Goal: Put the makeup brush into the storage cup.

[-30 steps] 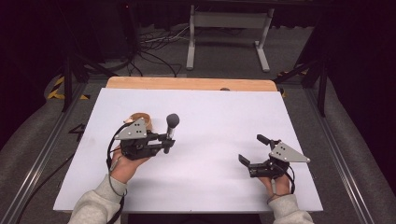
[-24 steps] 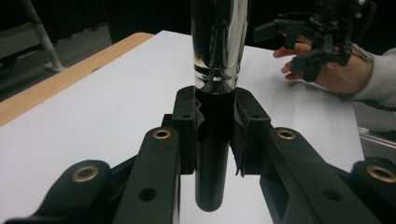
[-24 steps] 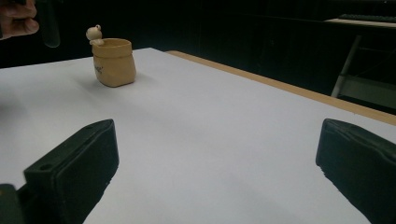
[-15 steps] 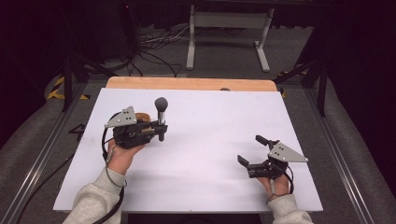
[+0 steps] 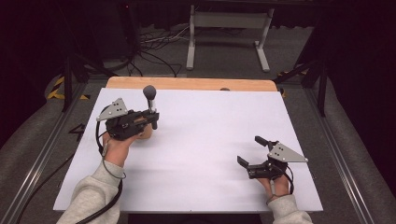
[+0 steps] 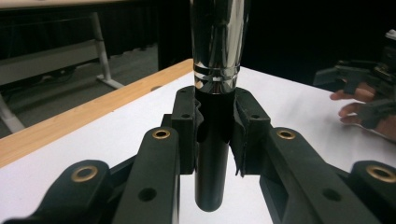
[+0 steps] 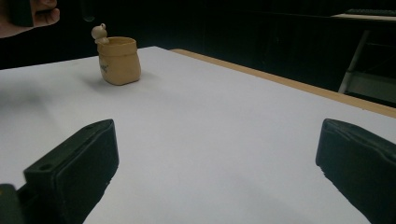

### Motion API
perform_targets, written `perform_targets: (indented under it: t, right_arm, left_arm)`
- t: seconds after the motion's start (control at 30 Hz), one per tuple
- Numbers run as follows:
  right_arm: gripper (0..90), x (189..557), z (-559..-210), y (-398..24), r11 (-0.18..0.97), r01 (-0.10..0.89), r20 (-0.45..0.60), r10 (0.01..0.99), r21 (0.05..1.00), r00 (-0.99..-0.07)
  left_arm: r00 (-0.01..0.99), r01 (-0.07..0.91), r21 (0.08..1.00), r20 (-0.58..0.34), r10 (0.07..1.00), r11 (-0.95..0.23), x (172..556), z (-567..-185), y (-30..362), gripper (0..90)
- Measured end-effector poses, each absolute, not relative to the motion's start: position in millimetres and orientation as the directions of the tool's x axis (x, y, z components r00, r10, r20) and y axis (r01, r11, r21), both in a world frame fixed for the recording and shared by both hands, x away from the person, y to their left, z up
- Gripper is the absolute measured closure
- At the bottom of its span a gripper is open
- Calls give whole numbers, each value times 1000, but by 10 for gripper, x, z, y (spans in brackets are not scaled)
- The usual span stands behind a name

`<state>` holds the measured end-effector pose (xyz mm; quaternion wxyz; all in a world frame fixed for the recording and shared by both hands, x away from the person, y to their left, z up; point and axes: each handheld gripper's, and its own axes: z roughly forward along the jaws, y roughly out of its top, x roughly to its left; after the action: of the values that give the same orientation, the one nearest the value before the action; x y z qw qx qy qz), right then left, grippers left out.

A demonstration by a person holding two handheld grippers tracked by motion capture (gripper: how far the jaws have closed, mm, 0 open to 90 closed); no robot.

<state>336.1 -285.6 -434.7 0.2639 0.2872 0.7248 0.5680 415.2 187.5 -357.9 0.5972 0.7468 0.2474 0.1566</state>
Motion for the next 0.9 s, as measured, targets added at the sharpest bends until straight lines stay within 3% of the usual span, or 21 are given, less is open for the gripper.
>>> perform_targets:
  t: [0.9]
  right_arm:
    - [0,3307,-4321,-2841,181,107,-50,696,978,-717]
  left_arm:
    - [686,181,980,-69,725,-78,4374,-3772,2133,735]
